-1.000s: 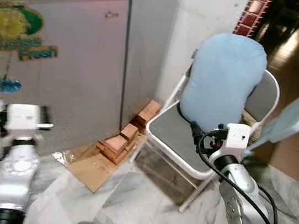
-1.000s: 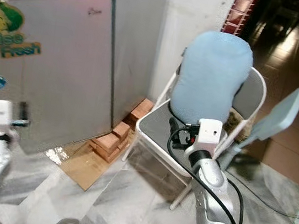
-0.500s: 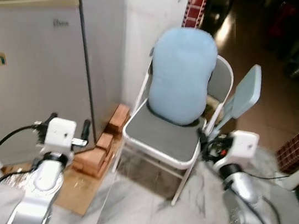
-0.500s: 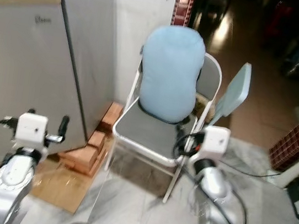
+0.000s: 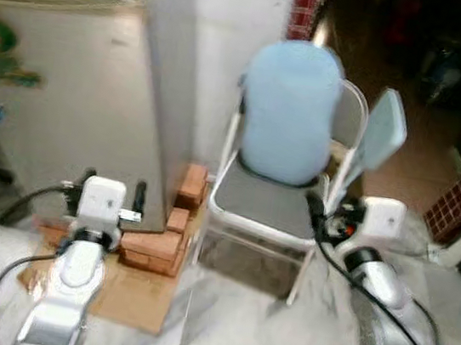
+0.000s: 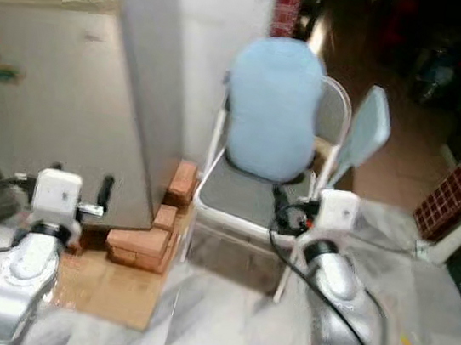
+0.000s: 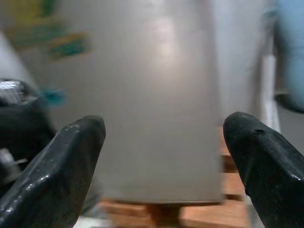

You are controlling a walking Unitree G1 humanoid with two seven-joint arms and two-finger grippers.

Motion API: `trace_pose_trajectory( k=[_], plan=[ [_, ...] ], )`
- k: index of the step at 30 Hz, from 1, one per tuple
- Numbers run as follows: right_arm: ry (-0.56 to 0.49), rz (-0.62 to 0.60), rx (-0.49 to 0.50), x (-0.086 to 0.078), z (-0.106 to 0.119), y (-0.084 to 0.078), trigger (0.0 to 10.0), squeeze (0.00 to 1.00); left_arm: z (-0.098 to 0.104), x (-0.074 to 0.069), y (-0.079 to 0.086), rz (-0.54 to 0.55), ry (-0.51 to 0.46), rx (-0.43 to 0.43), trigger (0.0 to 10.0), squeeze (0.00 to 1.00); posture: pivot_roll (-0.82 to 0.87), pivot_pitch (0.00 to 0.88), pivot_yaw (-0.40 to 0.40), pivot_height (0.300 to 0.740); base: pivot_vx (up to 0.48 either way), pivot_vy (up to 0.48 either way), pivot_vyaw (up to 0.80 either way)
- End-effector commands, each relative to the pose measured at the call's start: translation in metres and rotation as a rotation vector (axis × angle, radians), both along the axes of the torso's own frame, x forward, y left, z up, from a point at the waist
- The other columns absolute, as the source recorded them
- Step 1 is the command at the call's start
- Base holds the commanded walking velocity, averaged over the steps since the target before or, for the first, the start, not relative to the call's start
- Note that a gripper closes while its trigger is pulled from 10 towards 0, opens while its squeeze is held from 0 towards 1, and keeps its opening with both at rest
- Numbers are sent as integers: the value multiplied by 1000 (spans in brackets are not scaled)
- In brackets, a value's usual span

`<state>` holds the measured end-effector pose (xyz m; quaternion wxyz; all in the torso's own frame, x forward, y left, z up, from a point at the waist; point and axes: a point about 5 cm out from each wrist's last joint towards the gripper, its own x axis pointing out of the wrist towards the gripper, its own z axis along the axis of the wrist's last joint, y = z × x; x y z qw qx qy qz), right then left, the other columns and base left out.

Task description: Restocking fridge

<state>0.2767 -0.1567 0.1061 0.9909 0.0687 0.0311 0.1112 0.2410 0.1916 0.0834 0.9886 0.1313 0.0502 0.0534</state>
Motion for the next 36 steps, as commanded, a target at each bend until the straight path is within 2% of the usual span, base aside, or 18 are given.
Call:
trace_pose_trajectory(
  k=[1, 6, 12, 18, 26, 32, 36],
  plan=[
    [2, -39, -12, 0, 1, -13, 10000, 0, 3, 3, -8, -35, -6, -18, 10000, 0, 31, 0, 12, 740, 0, 480, 0],
    [9, -39, -11, 2, 0, -13, 10000, 0, 2, 4, -11, -48, -1, -25, 10000, 0, 28, 0, 10, 740, 0, 480, 0],
    [14, -37, -11, 4, -1, -12, 10000, 0, 2, 4, -12, -51, 3, -31, 10000, 0, 29, 0, 10, 740, 0, 480, -464],
    [17, -30, -12, 5, -1, -11, 10000, 0, 1, 4, -14, -67, 11, -49, 10000, 0, 31, 0, 8, 740, 0, 480, -800],
    [13, -27, -17, 7, 0, -10, 10000, 0, -3, 2, -23, -160, 50, -129, 10000, 0, 32, 0, 7, 740, 0, 480, -800],
    [21, -32, -16, 7, -3, -10, 10000, 0, -4, 6, -24, -162, 60, -160, 10000, 0, 38, 0, -3, 740, 0, 480, -800],
    [15, -11, -15, 7, 1, -6, 10000, 0, 4, 12, -32, -207, 51, -171, 10000, 0, 51, 0, -19, 740, 0, 480, -800]
  ],
)
